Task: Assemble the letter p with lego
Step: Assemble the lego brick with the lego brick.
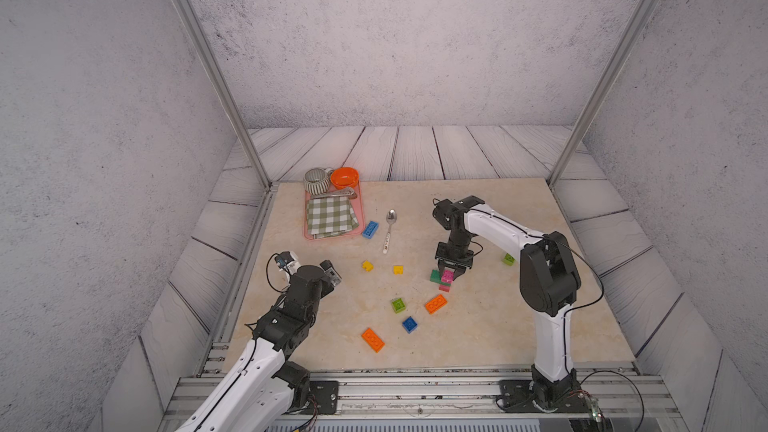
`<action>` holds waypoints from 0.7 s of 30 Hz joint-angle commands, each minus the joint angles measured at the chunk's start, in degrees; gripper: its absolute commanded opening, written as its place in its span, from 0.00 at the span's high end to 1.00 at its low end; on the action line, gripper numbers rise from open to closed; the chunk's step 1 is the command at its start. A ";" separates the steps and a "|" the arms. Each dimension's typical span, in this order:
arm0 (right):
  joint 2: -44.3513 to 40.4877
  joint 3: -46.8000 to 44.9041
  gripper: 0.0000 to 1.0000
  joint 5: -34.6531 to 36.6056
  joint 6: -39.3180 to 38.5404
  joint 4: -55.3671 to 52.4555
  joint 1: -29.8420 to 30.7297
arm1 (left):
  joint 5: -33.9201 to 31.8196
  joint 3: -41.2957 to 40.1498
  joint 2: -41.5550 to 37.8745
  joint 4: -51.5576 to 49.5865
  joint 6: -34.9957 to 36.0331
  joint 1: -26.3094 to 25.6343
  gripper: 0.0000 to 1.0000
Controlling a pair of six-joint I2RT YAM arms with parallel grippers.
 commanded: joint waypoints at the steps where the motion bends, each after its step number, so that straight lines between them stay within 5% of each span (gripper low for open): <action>1: 1.26 1.45 1.00 1.85 -3.08 -3.38 -0.24 | -0.98 -0.60 -0.52 -0.47 0.78 0.30 0.02; 21: 5.82 2.41 1.00 2.09 -9.17 -3.40 -0.26 | -1.33 -0.59 -0.24 -0.29 1.01 0.30 0.02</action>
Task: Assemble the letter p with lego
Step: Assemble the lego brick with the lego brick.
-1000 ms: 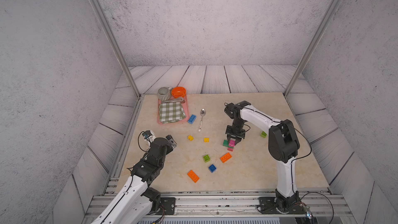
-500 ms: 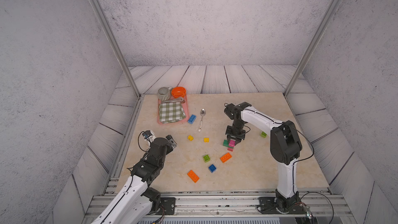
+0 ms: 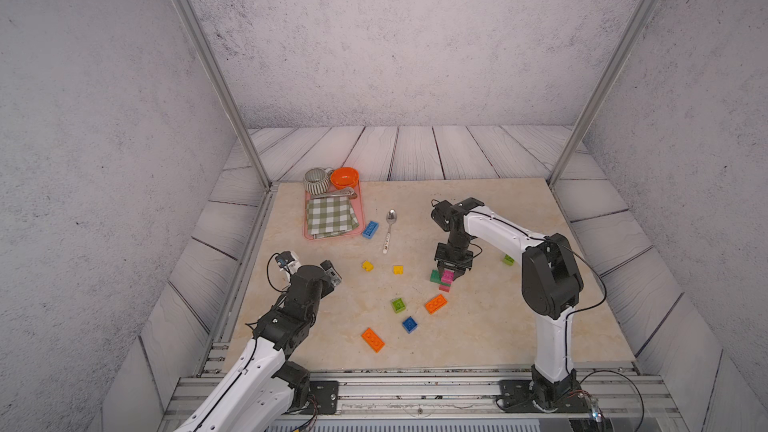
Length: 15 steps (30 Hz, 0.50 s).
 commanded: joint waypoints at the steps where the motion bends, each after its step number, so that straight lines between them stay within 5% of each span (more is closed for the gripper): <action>1: 2.54 -0.08 1.00 1.19 -1.16 0.09 -0.14 | -1.20 -0.60 -0.25 -0.35 0.99 0.29 0.02; 15: 1.59 -4.22 1.00 1.20 -5.05 3.85 0.19 | -1.29 -0.55 -0.10 -0.21 1.06 0.30 0.02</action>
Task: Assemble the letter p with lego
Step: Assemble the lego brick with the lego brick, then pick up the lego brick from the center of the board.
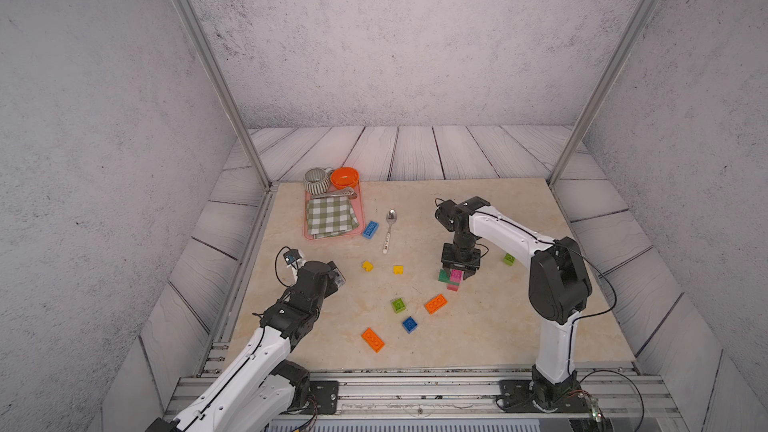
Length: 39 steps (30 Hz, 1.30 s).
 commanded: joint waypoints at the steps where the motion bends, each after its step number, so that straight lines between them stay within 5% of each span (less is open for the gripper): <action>1: 1.42 -3.14 1.00 3.36 -1.46 1.95 0.24 | -1.07 -0.60 -0.06 -0.20 0.91 0.30 0.02; 34: 2.11 -13.75 1.00 13.68 4.34 7.41 1.43 | -0.90 -0.38 0.06 -0.12 1.47 0.32 0.02; 39: -2.08 -10.20 0.80 13.91 3.20 3.94 1.39 | -0.37 -0.18 0.63 0.05 1.82 0.30 0.02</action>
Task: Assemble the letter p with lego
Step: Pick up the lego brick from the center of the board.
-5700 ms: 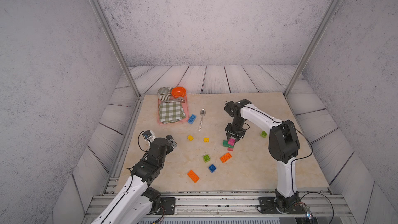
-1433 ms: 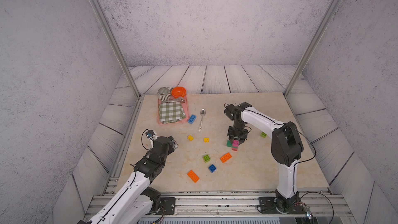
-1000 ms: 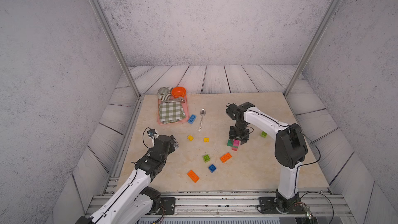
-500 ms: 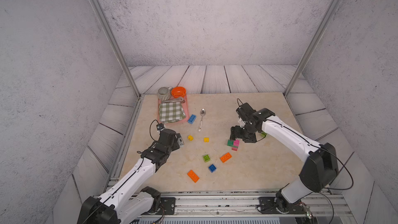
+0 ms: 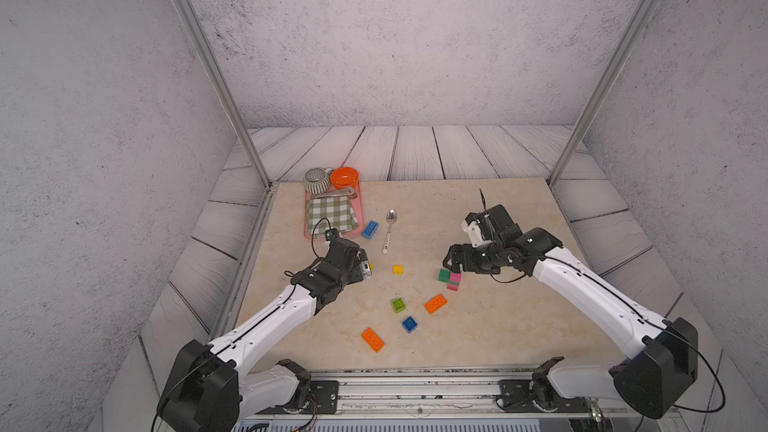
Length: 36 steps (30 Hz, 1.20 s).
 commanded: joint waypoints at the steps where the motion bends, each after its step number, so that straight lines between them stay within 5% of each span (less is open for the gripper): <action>1: 2.73 -1.86 0.75 9.64 -0.82 -3.76 0.07 | -0.09 -0.03 0.57 0.01 1.20 0.30 0.02; 6: -1.12 -0.40 0.62 8.07 -1.88 -4.18 0.04 | 0.58 0.85 2.41 -0.12 1.64 0.26 0.02; 21: -8.19 -4.65 0.47 5.45 -5.14 -1.19 0.01 | 3.84 3.58 8.26 -0.14 4.46 0.04 0.02; 25: -14.77 -7.60 0.42 5.67 -9.01 2.43 0.01 | 6.00 4.19 10.25 1.49 8.19 -0.31 0.02; 31: -30.25 -18.72 0.14 -1.65 -19.94 18.10 -0.05 | 9.62 10.36 18.51 -1.84 11.30 -1.71 0.02; 36: -38.52 -25.44 0.10 -1.69 -21.86 25.55 -0.28 | 9.51 15.86 26.18 -5.47 9.86 -6.57 0.04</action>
